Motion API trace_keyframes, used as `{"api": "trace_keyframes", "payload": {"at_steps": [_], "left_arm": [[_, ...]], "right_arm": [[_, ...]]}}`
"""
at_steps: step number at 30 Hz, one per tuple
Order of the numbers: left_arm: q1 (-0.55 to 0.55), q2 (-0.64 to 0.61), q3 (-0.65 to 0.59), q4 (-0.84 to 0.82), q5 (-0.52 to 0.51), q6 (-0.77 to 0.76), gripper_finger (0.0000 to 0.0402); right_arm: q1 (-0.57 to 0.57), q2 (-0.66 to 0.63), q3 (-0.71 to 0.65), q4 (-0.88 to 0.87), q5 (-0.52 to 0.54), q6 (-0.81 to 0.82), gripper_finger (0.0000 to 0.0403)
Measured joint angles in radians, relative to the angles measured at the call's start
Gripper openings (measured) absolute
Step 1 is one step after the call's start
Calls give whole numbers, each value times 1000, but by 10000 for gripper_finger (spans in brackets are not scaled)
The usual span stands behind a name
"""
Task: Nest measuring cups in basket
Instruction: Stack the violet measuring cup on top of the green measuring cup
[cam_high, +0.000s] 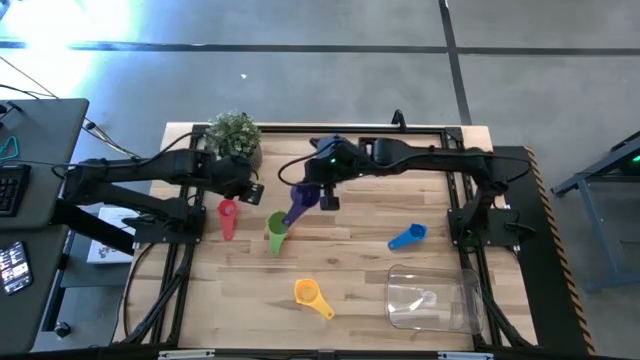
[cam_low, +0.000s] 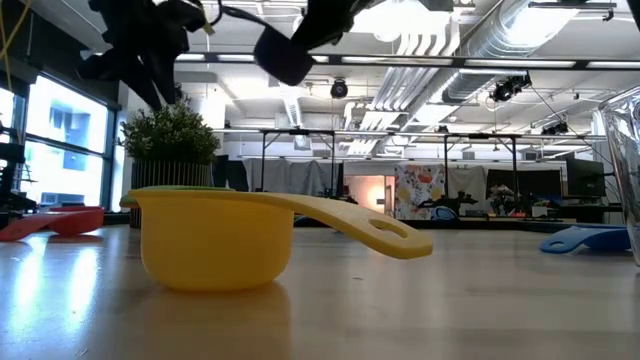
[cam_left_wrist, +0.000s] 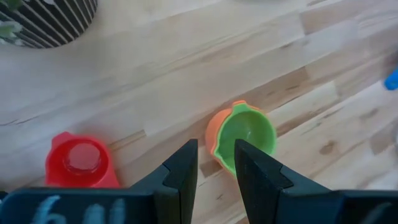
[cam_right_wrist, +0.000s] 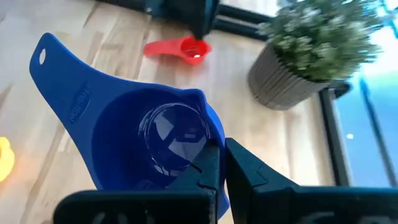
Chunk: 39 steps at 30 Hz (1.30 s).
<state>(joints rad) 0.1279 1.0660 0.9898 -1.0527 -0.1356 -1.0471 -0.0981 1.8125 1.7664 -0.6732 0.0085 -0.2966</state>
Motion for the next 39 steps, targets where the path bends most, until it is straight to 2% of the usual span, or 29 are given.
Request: {"api": "trace_keyframes", "payload": {"at_steps": [12, 20, 30, 39], "left_arm": [[-98, 146, 0, -18, 3, -87, 97], [-145, 272, 0, -51, -5, -139, 97], [-156, 427, 0, -47, -5, -154, 97], [-156, 511, 0, 22, -5, -154, 97]], "right_arm": [[-45, -129, 0, -58, 154, 26, 0], [-74, -182, 0, -70, 155, 28, 0], [-78, -186, 0, -91, 154, 26, 0], [-78, -186, 0, -98, 153, 26, 0]]}}
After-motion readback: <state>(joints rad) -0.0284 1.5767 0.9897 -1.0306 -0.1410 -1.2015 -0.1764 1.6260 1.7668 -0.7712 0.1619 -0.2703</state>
